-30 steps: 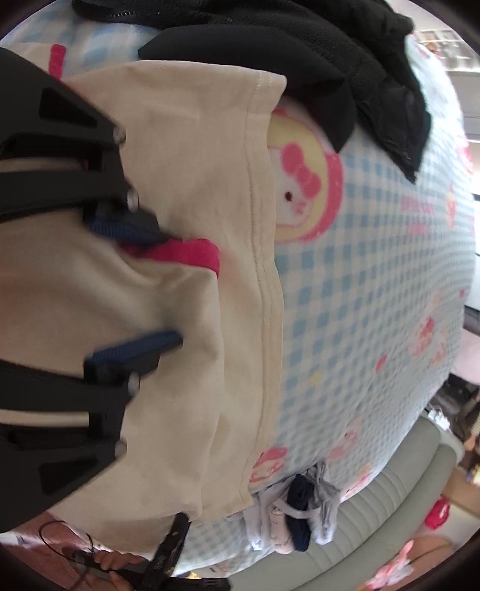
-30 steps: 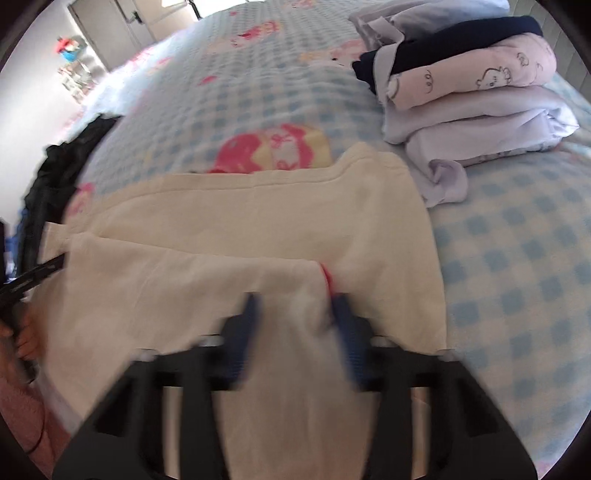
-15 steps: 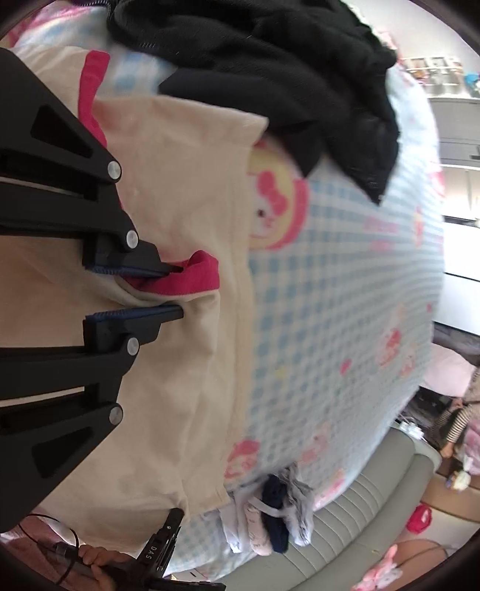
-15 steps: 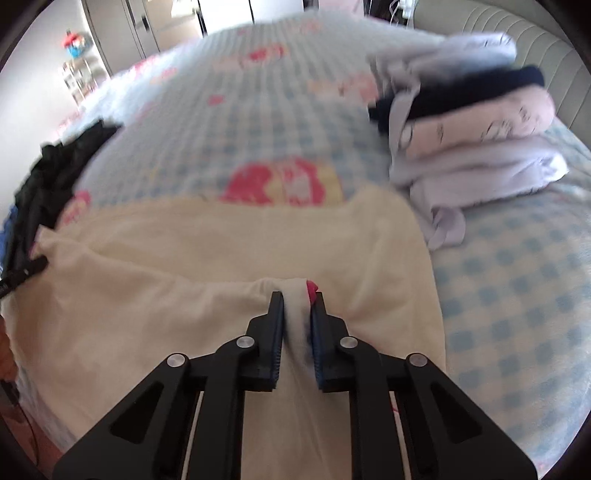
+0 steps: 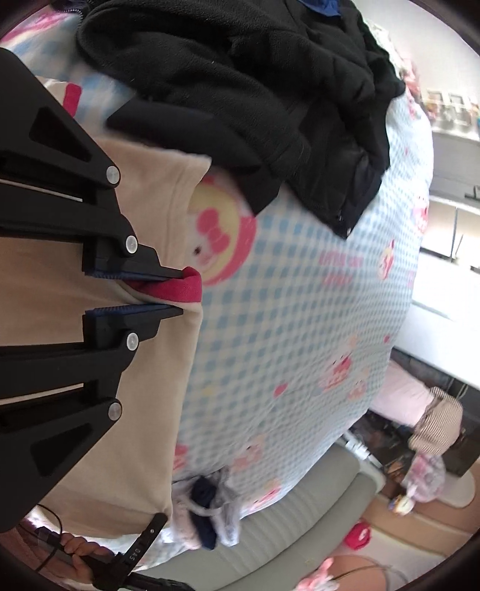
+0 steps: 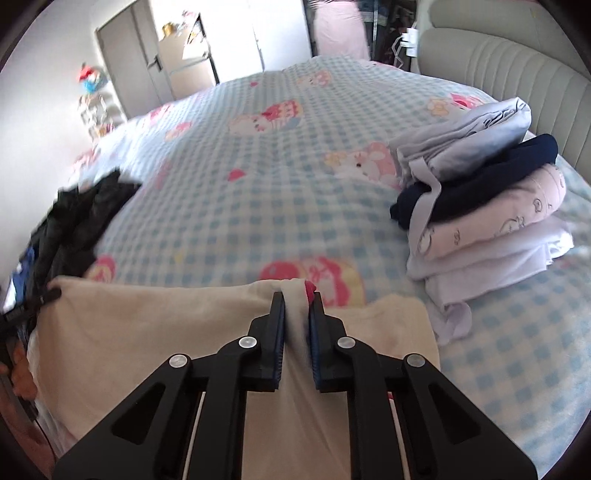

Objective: Fold clothes

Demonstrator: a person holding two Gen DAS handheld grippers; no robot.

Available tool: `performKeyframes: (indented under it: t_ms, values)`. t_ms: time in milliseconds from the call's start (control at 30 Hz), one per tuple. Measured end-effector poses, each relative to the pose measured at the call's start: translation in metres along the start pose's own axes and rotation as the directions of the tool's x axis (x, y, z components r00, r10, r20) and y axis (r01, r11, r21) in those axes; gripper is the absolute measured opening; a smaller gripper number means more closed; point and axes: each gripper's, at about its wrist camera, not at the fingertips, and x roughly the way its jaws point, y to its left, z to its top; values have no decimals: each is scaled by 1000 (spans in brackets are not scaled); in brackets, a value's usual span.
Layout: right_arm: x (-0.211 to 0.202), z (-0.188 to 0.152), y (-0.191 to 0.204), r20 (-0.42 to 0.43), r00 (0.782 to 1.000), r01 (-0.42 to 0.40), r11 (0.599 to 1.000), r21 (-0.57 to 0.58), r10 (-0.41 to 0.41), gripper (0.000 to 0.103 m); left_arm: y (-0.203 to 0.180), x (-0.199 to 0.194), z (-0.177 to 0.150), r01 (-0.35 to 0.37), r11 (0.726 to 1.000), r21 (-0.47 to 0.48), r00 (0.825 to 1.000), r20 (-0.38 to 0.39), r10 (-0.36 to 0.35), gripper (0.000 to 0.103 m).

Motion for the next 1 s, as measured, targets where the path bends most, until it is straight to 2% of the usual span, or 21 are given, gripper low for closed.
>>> performKeyframes:
  t_ms: [67,133,167,200,233,267,300,333,433,500,600,700,767,800,867,933,967,1000]
  values:
    - [23,1,-2,-30,999,11,1000,9,-10,11,3,28,0,-31,999,15,998,-60,32,15]
    - [68,-6,2,-149,986,77,997,-22,-79,13,14,52,-3,-46,999,-15,988,-146,43,23]
    - [78,-11,0,-187,979,83,996,-8,-83,15,19,63,-4,-54,998,-31,981,-190,47,24]
    - [81,-15,-5,-200,978,70,997,23,-64,17,22,54,-3,-38,998,-50,985,-171,28,24]
    - [79,-17,-9,-197,980,50,997,51,-39,17,21,38,-1,-19,998,-56,993,-118,13,29]
    - [68,-17,-12,-163,987,26,997,67,-15,18,21,20,1,-1,998,-59,998,-61,-2,33]
    - [52,-16,-15,-121,993,13,997,75,-4,23,17,3,1,26,998,-51,1000,-10,-27,44]
    - [36,-16,-17,-78,997,0,997,82,6,23,12,-11,1,55,998,-34,998,17,-55,46]
    - [-5,-29,-12,-45,998,-42,997,67,45,23,-18,-34,-18,122,989,80,992,20,-124,46]
    - [-26,-46,4,-57,996,-61,998,14,62,24,-47,-32,-46,144,971,192,990,-24,-142,46]
    - [-43,-74,26,-85,991,-104,993,-62,99,25,-74,-11,-79,191,939,285,980,-111,-166,46]
    - [-34,-109,39,-159,985,-81,992,-101,65,26,-82,22,-99,115,934,338,981,-188,-53,46]
    - [-18,-131,36,-226,974,-7,994,-108,-17,26,-80,17,-98,115,948,297,980,-188,-60,44]
    - [-18,-137,33,-228,973,4,995,-98,-26,26,-79,7,-96,132,955,266,980,-177,-86,44]
    - [-28,-146,31,-201,980,-17,998,-56,6,27,-82,-13,-100,150,963,223,981,-157,-117,45]
    - [-39,-150,42,-159,984,-87,996,-30,81,34,-90,-27,-111,150,967,205,982,-143,-122,46]
    - [-41,-153,52,-151,983,-109,993,-48,101,41,-94,-33,-117,150,969,196,983,-136,-124,46]
    - [-38,-157,62,-156,983,-105,991,-79,91,41,-99,-36,-125,143,970,198,984,-130,-119,46]
